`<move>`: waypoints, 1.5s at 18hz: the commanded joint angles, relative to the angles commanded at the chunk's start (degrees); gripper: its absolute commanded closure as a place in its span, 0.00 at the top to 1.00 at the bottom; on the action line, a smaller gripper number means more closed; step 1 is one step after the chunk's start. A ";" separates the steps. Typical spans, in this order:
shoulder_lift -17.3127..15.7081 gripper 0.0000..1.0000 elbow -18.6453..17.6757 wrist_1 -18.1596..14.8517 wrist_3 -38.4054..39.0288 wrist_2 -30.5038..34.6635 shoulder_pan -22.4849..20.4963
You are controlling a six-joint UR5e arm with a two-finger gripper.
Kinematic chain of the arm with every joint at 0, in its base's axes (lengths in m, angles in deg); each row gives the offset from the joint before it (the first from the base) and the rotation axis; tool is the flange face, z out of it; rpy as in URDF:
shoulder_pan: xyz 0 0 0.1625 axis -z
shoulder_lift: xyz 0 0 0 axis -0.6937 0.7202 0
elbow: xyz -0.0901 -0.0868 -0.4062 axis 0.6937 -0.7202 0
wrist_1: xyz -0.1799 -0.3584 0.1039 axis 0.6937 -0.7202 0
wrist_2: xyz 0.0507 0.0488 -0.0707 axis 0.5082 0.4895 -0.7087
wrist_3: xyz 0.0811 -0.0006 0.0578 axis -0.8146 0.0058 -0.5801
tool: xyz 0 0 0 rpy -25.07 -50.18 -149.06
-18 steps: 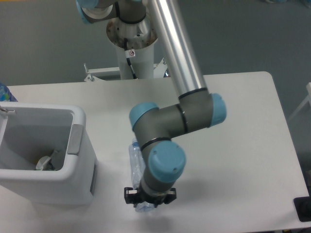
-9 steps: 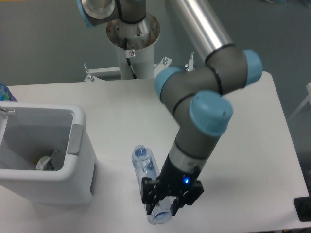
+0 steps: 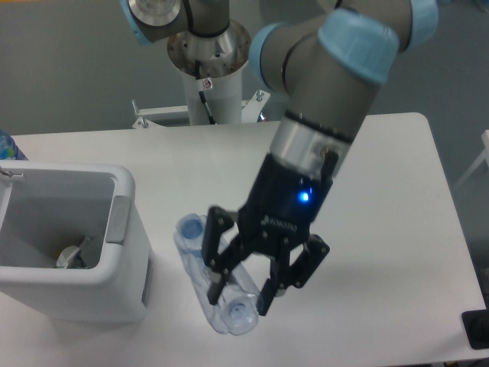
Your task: Place the trash in the trash can
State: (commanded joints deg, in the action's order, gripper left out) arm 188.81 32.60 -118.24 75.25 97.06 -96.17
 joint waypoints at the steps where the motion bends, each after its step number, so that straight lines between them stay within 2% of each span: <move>1: -0.18 0.30 0.00 0.00 0.44 -0.79 0.35; 6: -0.27 0.30 -1.23 0.18 3.96 -0.37 5.97; 8: -0.09 0.30 -1.84 1.23 4.14 0.08 8.08; 11: 0.09 0.30 -4.12 4.65 3.88 0.17 10.37; 13: -0.79 0.30 -8.06 9.12 2.48 0.25 11.95; 15: -2.46 0.35 -13.16 12.99 -1.73 0.43 12.92; 17: -3.16 0.39 -14.59 13.80 -3.85 0.52 13.89; 18: -3.17 0.46 -14.59 13.89 -4.47 0.52 13.98; 20: -3.08 0.98 -14.68 14.15 -7.62 0.52 13.98; 24: -4.48 1.00 -16.78 14.15 -9.04 0.52 14.50; 27: -6.24 1.00 -20.39 14.15 -10.62 0.52 13.98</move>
State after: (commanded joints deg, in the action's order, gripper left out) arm 182.57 12.21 -104.09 64.63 97.57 -82.19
